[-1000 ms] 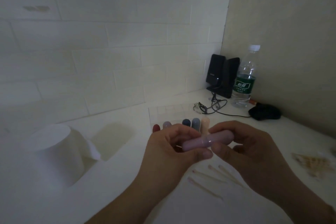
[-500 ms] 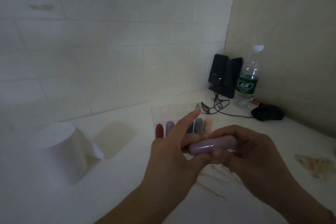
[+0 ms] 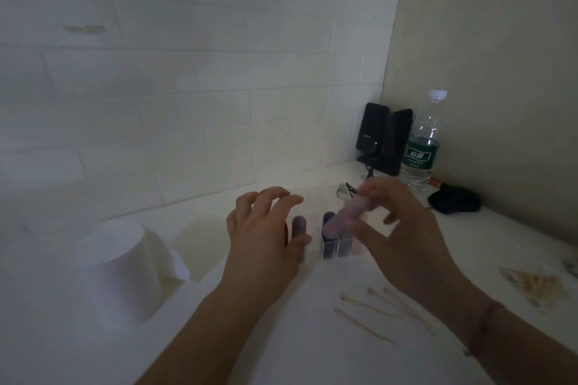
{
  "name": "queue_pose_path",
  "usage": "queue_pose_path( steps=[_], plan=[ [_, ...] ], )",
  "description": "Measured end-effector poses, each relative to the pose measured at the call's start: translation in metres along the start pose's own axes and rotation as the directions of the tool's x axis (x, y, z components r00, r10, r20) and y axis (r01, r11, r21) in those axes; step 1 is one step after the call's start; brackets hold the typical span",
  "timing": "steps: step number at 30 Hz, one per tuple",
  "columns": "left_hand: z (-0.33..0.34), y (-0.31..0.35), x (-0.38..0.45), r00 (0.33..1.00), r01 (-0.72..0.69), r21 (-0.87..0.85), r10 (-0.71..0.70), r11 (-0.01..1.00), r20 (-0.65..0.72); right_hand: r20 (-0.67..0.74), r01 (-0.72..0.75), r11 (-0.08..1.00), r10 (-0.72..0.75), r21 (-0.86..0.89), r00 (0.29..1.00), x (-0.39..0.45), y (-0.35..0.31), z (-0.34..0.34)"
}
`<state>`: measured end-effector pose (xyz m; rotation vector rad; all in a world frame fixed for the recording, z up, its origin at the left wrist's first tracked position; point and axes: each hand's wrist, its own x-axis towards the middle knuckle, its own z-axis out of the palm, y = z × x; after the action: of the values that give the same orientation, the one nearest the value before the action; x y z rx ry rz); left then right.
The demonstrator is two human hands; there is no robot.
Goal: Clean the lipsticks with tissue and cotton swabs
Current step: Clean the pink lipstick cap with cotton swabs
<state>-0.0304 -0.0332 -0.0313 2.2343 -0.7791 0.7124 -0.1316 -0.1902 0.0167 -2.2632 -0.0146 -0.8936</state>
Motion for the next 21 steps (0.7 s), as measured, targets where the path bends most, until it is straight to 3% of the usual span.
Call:
queue_pose_path(
  steps=[6,12,18,21],
  plan=[
    [-0.01,0.009,-0.002,0.987,0.148,-0.278,-0.125,0.949,0.099,0.227,0.139,0.927,-0.06,-0.348,0.972,0.037,0.012,0.029],
    [-0.013,0.008,0.004,0.965,0.247,-0.415,-0.262,0.876,0.02,0.238,0.295,0.869,-0.212,-0.399,0.948,0.032,0.034,0.044],
    [-0.011,0.011,0.003,0.973,0.214,-0.421,-0.232,0.882,0.009,0.336,0.328,0.805,-0.171,-0.494,0.926,0.029,0.045,0.038],
    [-0.011,0.014,0.002,0.975,0.206,-0.444,-0.221,0.872,0.019,0.306,0.274,0.833,-0.133,-0.481,0.943,0.028,0.048,0.031]
  ],
)
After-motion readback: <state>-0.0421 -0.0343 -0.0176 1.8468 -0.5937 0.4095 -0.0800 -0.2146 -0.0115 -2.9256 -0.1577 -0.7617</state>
